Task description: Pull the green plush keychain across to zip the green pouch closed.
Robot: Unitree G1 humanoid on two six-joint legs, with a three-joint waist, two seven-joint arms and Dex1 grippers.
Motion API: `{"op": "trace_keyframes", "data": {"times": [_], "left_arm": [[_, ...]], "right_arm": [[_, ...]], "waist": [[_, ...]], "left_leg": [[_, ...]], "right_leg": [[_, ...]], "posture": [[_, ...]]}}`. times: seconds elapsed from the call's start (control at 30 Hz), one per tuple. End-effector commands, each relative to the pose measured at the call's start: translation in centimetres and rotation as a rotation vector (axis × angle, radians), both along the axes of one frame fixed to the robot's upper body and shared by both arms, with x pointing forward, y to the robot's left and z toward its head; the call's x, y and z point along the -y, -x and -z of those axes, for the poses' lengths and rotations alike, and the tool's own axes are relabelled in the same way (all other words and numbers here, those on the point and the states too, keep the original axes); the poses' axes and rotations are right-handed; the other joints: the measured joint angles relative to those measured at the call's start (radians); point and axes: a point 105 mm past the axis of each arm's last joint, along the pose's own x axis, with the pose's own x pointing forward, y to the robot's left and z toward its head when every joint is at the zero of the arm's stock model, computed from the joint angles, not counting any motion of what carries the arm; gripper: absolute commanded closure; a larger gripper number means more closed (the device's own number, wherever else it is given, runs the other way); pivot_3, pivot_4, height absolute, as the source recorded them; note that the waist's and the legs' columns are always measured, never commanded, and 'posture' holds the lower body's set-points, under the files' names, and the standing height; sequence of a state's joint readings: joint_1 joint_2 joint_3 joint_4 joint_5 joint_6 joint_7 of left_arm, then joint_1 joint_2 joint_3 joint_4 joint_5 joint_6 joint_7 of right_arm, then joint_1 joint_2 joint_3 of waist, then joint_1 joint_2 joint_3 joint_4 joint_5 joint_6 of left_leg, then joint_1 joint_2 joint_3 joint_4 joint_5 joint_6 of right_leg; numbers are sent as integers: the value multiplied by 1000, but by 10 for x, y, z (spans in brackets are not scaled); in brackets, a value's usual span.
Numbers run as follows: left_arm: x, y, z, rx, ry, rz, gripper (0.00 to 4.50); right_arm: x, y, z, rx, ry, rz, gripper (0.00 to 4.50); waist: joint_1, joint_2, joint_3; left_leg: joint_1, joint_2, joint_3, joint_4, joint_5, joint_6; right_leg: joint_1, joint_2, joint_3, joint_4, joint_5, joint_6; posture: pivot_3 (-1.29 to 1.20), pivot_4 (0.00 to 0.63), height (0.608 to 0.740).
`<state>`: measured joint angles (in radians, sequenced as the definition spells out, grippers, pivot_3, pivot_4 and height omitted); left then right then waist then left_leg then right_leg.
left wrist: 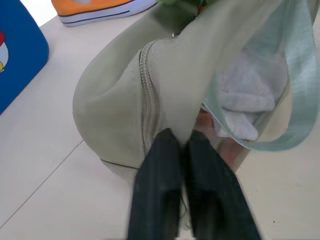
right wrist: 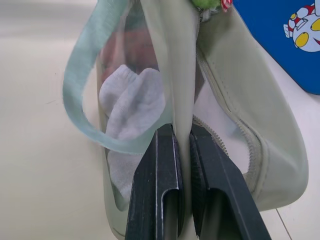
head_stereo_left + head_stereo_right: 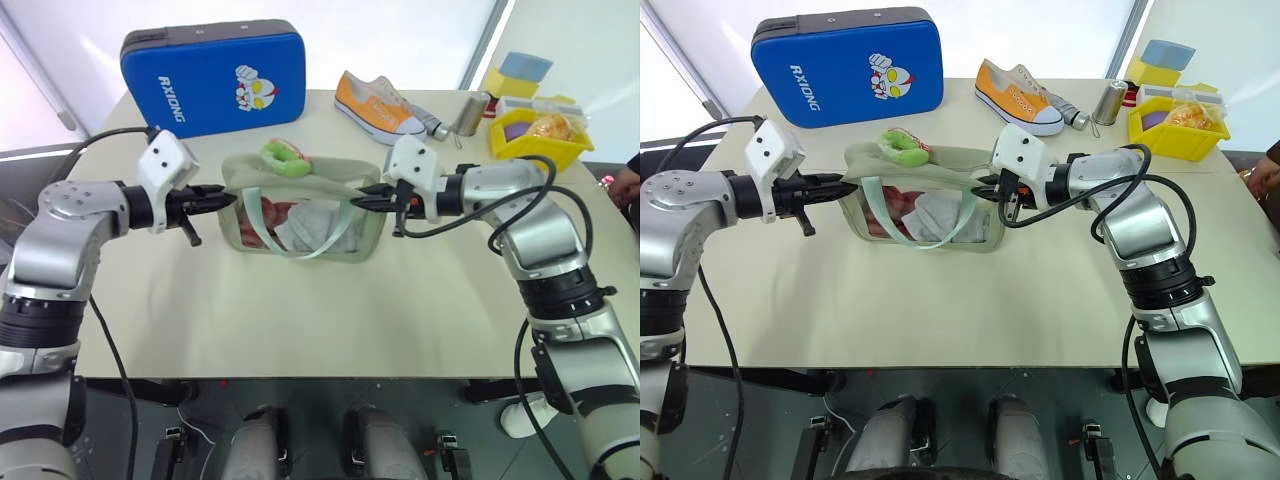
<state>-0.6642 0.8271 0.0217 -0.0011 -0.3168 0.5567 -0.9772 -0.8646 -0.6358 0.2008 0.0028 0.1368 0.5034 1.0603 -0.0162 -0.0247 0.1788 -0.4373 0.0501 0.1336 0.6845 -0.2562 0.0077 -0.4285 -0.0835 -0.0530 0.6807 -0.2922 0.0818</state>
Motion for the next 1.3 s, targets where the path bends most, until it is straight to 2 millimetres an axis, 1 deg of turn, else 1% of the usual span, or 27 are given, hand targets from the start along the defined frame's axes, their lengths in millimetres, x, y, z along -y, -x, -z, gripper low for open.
{"op": "trace_keyframes", "data": {"times": [0.03,0.1,0.13,0.2,0.27,0.33,0.4,0.53,0.57,0.63,0.7,0.83,0.97,1.03,1.1,1.23,1.3], "left_arm": [[4,0,-9,39,-2,14,4478],[3,-1,-9,36,-1,8,4500],[2,-1,-9,36,-1,6,4500],[1,-1,-9,39,-5,5,4500],[2,0,-9,39,-3,9,4500],[2,0,-9,39,-6,11,4500],[2,0,-8,41,-9,11,4500],[1,-2,-9,56,-15,-5,4500],[2,-2,-9,56,-13,-3,4500],[4,-3,-10,59,-13,2,4500],[5,-3,-11,62,-15,5,4500],[6,-3,-12,63,-17,8,4500],[7,-3,-12,64,-18,11,4500],[7,-2,-12,64,-18,9,4500],[6,-2,-12,65,-16,7,4500],[6,-3,-10,66,-24,3,4500],[6,-4,-10,66,-25,4,4500]], "right_arm": [[-5,3,-12,25,-20,-24,4500],[-2,5,-13,21,-17,-29,3715],[-1,6,-14,19,-9,-34,3433],[4,7,-16,27,7,-35,2487],[8,7,-24,44,12,-38,1434],[7,7,-37,64,-9,-46,1434],[-3,8,-50,85,-52,-64,1434],[-40,13,-67,89,-180,-129,1434],[-47,12,-68,87,-201,-130,1434],[-62,9,-64,99,-203,-142,1434],[-72,6,-60,106,-199,-153,1434],[-80,-6,-54,152,-172,-128,1434],[-82,-9,-50,166,-164,-131,1434],[-82,-10,-50,166,-170,-132,1956],[-82,-10,-50,165,-177,-132,2662],[-81,-10,-56,126,-242,-121,4472],[-78,-10,-60,109,-270,-110,4472]], "waist": [[0,0,0],[1,0,0],[1,0,0],[2,0,0],[3,0,0],[2,0,0],[1,0,0],[-2,0,0],[-1,0,0],[3,0,0],[5,0,0],[4,0,0],[2,0,0],[2,0,0],[2,0,0],[2,0,0],[2,0,0]], "left_leg": [[0,0,0,0,0,0],[0,0,0,0,0,0],[0,0,0,0,0,0],[0,0,0,0,0,0],[0,0,0,0,0,0],[0,0,0,0,0,0],[0,0,0,0,0,0],[0,0,0,0,0,0],[0,0,0,0,0,0],[0,0,0,0,0,0],[-1,-1,0,0,0,0],[-1,-1,0,1,0,0],[-1,-1,-1,0,0,0],[-1,-1,-1,0,0,0],[-1,-1,-1,0,0,0],[-1,-1,-1,0,0,0],[-1,-1,-1,0,0,0]], "right_leg": [[0,0,0,0,0,0],[0,0,0,0,0,0],[0,0,0,0,0,0],[0,0,0,0,0,0],[0,0,0,0,0,0],[0,0,0,0,0,0],[0,0,0,0,0,0],[0,0,0,0,0,0],[0,0,0,0,0,0],[0,0,0,0,0,0],[0,-1,0,0,0,0],[0,-1,0,0,0,0],[0,-1,0,0,0,0],[0,-1,0,0,0,0],[0,-1,0,0,0,0],[0,-1,0,0,0,0],[0,-1,0,0,0,0]], "posture": [[0,150,740],[0,150,740],[0,150,740],[0,150,740],[0,150,740],[0,150,740],[0,150,740],[0,150,740],[0,150,740],[0,150,740],[0,150,740],[0,150,740],[0,150,740],[0,150,740],[0,150,740],[0,150,740],[0,150,740]]}}
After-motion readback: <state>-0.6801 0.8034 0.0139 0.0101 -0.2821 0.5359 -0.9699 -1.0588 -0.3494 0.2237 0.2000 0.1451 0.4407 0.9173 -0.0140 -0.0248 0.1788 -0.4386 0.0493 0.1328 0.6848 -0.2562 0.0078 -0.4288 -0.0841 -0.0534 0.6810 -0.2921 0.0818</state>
